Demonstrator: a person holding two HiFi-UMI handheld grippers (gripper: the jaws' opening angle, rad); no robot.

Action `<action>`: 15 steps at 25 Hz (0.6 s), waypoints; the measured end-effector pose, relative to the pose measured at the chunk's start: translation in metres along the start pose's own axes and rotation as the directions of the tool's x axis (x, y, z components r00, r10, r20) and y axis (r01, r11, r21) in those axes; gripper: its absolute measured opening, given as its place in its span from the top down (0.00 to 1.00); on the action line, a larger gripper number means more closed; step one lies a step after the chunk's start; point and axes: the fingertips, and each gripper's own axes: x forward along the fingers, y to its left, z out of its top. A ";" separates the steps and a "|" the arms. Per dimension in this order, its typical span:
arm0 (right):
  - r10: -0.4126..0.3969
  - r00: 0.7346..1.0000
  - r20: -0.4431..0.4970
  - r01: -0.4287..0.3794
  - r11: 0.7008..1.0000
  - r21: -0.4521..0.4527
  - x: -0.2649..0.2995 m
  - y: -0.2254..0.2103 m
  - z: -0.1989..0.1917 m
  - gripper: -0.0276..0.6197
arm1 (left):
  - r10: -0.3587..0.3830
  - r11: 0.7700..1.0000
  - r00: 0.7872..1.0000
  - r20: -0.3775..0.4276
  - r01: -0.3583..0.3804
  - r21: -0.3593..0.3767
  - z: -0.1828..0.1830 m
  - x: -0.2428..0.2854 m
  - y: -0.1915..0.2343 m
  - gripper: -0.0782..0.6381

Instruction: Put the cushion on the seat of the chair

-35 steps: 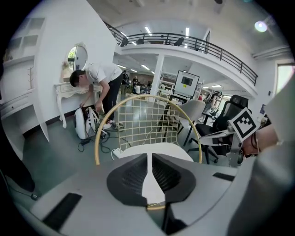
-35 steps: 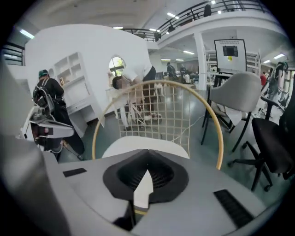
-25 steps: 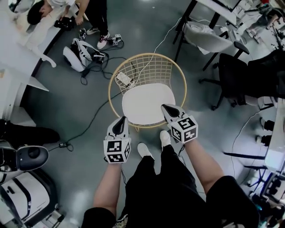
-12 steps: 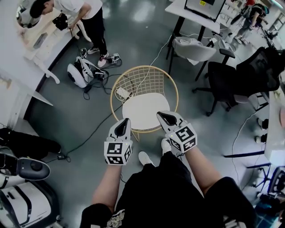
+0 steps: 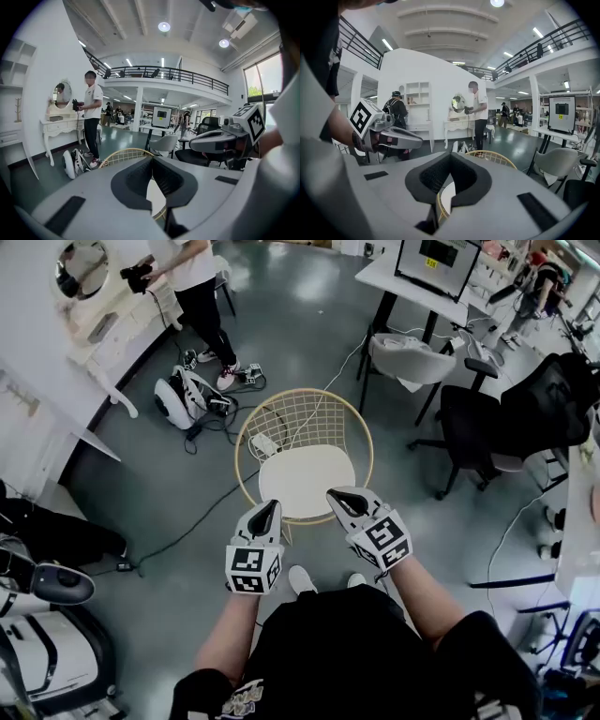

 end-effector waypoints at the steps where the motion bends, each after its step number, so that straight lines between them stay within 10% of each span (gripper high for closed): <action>1: 0.014 1.000 -0.003 -0.014 1.000 -0.004 -0.003 -0.001 -0.001 0.94 | 0.009 1.000 1.000 0.000 -0.009 -0.002 0.000 0.000 -0.005 0.86; 15: 0.126 0.992 -0.017 -0.126 0.992 0.018 -0.070 -0.008 -0.042 0.94 | 0.097 0.994 0.995 -0.025 -0.098 -0.039 -0.021 -0.015 -0.093 0.86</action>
